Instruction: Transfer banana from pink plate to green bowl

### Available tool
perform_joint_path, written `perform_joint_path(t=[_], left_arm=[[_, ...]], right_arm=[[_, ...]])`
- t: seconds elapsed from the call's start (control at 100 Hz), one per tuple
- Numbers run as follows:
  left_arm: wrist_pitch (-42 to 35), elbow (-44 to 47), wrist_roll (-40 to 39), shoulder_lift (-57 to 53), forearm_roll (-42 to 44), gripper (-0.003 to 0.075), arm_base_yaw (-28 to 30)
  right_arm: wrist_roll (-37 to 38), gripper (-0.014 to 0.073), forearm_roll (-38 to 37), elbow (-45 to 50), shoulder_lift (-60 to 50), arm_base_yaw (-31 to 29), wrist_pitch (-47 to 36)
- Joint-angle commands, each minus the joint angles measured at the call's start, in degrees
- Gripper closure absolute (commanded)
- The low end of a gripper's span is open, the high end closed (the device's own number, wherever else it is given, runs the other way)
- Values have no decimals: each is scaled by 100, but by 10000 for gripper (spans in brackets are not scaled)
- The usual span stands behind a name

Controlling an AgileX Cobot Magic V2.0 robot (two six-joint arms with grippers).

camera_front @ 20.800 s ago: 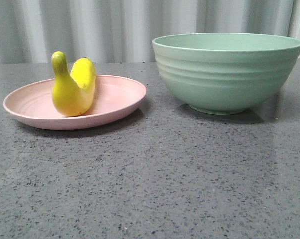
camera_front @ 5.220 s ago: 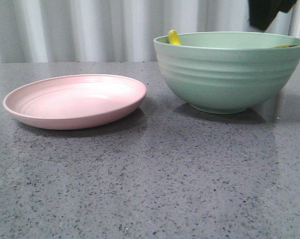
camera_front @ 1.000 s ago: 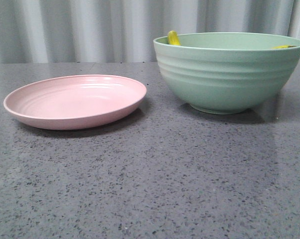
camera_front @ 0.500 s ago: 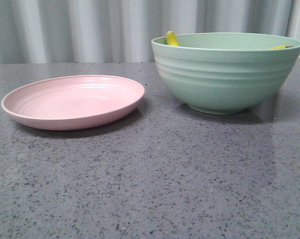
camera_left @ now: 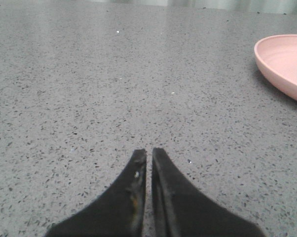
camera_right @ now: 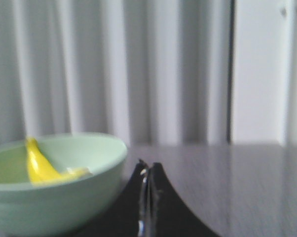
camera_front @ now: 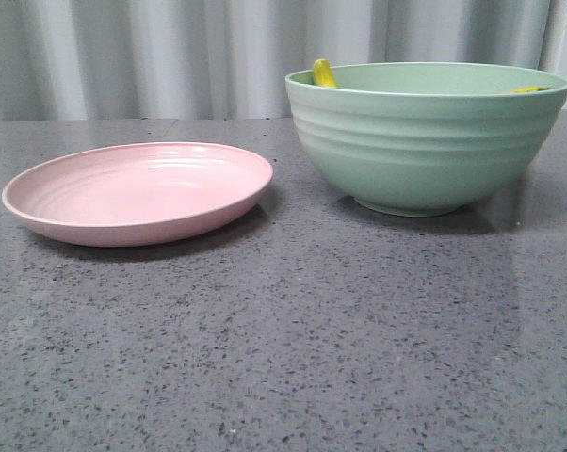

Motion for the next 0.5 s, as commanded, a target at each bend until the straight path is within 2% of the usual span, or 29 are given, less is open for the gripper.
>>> perform_joint_path(t=[0.0, 0.13, 0.3, 0.49], left_arm=[[-164, 141, -42, -190, -7, 738, 17], [-164, 141, -42, -190, -7, 738, 17], [-164, 141, -42, -190, -7, 738, 17], [-164, 141, -42, -190, -7, 738, 17]], right_arm=[[-539, 668, 506, 142, 40, -73, 441], [-539, 668, 506, 142, -400, -161, 1712], [-539, 668, 412, 152, -426, -212, 2589], [-539, 668, 412, 152, -426, -212, 2600]])
